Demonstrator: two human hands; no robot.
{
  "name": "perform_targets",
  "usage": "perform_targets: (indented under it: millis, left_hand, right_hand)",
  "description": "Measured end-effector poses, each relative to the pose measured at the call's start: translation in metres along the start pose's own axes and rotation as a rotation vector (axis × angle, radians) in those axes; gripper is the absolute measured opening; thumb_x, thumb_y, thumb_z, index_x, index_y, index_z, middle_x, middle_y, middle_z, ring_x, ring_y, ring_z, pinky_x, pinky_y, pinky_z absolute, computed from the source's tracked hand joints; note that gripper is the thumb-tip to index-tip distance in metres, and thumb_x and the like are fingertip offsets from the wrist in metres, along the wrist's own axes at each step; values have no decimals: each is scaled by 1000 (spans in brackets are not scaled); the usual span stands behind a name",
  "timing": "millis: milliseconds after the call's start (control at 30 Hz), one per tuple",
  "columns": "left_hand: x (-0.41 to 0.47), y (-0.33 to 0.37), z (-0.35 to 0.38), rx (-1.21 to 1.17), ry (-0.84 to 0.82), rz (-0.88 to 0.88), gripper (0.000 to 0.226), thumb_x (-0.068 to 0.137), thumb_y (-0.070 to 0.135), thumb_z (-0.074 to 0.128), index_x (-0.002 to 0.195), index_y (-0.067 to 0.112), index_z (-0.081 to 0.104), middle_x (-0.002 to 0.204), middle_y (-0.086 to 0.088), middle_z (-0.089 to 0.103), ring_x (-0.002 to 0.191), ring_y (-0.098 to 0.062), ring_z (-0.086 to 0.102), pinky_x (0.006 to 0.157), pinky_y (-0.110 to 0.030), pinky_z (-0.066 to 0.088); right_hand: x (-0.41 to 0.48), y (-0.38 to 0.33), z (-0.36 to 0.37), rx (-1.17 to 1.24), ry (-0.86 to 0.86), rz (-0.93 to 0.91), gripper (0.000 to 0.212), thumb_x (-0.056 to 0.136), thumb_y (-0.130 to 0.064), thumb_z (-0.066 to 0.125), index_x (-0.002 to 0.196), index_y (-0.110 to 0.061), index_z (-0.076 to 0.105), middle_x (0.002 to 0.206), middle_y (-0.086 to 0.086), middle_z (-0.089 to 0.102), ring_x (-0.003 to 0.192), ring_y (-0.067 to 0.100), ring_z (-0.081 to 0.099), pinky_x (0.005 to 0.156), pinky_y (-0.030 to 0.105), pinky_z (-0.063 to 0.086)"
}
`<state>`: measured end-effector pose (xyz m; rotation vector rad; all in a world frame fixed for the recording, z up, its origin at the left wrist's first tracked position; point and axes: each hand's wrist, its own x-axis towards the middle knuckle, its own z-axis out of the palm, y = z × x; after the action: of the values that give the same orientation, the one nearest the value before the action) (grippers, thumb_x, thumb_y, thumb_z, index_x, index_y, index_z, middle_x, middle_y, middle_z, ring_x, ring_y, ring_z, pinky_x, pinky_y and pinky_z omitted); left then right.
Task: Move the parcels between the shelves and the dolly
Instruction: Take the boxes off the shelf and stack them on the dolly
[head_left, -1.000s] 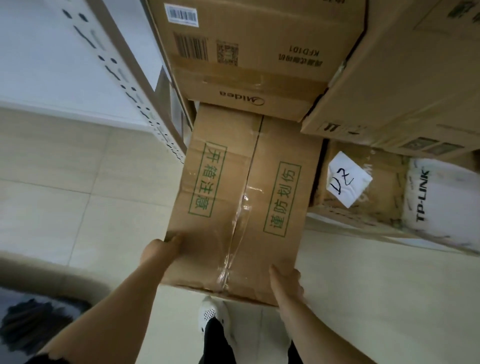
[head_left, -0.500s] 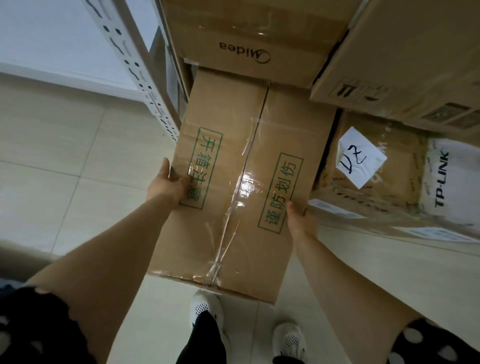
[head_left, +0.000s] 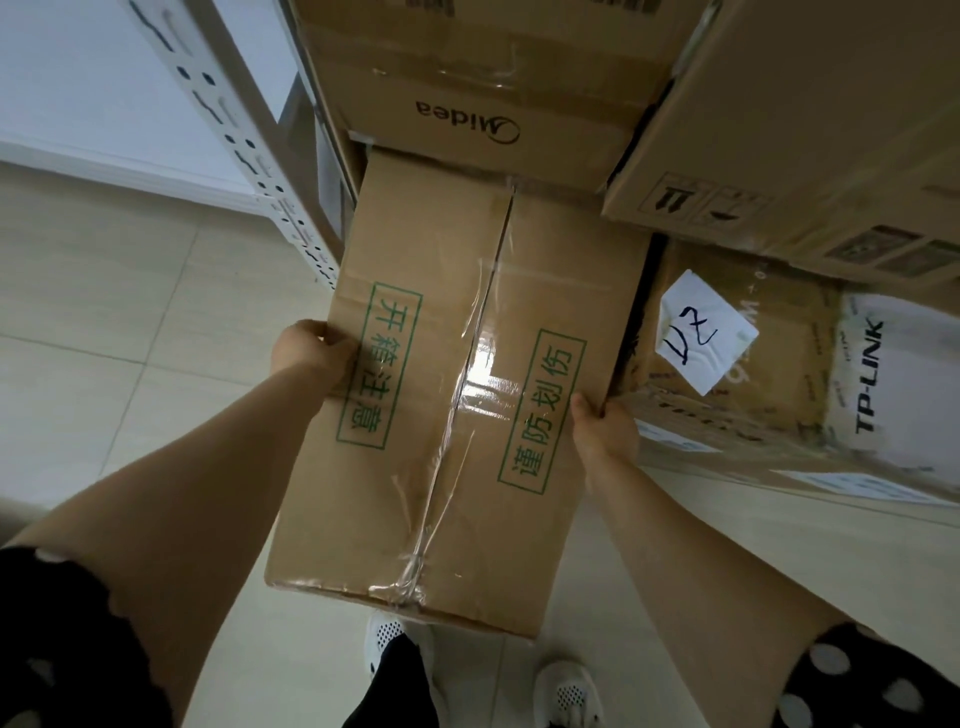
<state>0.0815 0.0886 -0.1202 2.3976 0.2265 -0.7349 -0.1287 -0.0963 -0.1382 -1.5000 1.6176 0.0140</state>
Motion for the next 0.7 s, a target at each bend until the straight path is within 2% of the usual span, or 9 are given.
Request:
perform_targets:
  millis: [67,167,233,300,333,433,567,700]
  left_hand:
    - [-2,1,-2,39,-4,-26,24,88,22,66,107,7,70,104,-15,70,95,-33,65,82,-36,53]
    - [-10,-3,-4,71,-20,-26,25,88,22,66,104,4,70,101,-17,70,94,-34,65,80,-35,52]
    - [-16,-7,-5,77,-24,-5,36,86,22,68,118,6,63,111,-15,68,98,-35,64,86,-39,52]
    - [-27,-10,-10,93,-34,-5,56,84,21,71,135,12,50,121,-9,62,106,-34,61,91,-40,50]
    - [-32,-13,-13,86,-40,-15,57,84,20,71,136,14,49,121,-11,63,106,-34,61,92,-39,50]
    - [-50,-25,-25,-5,-48,-93,46,82,16,73,126,14,59,110,-16,68,95,-34,66,89,-44,53]
    - [-86,-40,-42,-35,-34,-152,45,82,14,72,126,13,59,108,-16,68,92,-32,68,88,-43,54]
    - [-128,-57,-62,-119,15,-195,41,84,13,69,124,16,61,107,-14,69,91,-32,67,86,-42,55]
  right_hand:
    - [-1,1,-2,-8,-16,-29,41,95,-32,55,128,-8,50,127,11,59,115,31,56,88,34,44]
    - [-6,4,-4,-52,-20,-50,45,97,-29,52,136,-10,43,131,9,57,117,30,55,86,31,43]
    - [-11,6,-7,-66,-11,-23,43,96,-29,53,133,-8,45,128,12,59,114,31,56,83,30,42]
    - [-17,8,-10,-70,-17,6,38,95,-28,54,125,-4,50,124,14,60,111,33,57,86,35,45]
    - [-21,8,-12,-72,-27,18,36,95,-27,55,122,-2,51,122,16,61,110,33,58,86,36,46]
    - [-38,13,-20,-75,-58,52,34,94,-23,57,119,0,53,121,17,61,109,33,59,84,38,47]
    - [-64,23,-33,-136,-76,61,35,94,-27,57,118,-2,53,118,16,62,103,33,60,80,39,50]
    - [-92,23,-49,-170,-106,11,34,95,-29,55,118,-4,54,114,14,63,91,28,59,70,32,45]
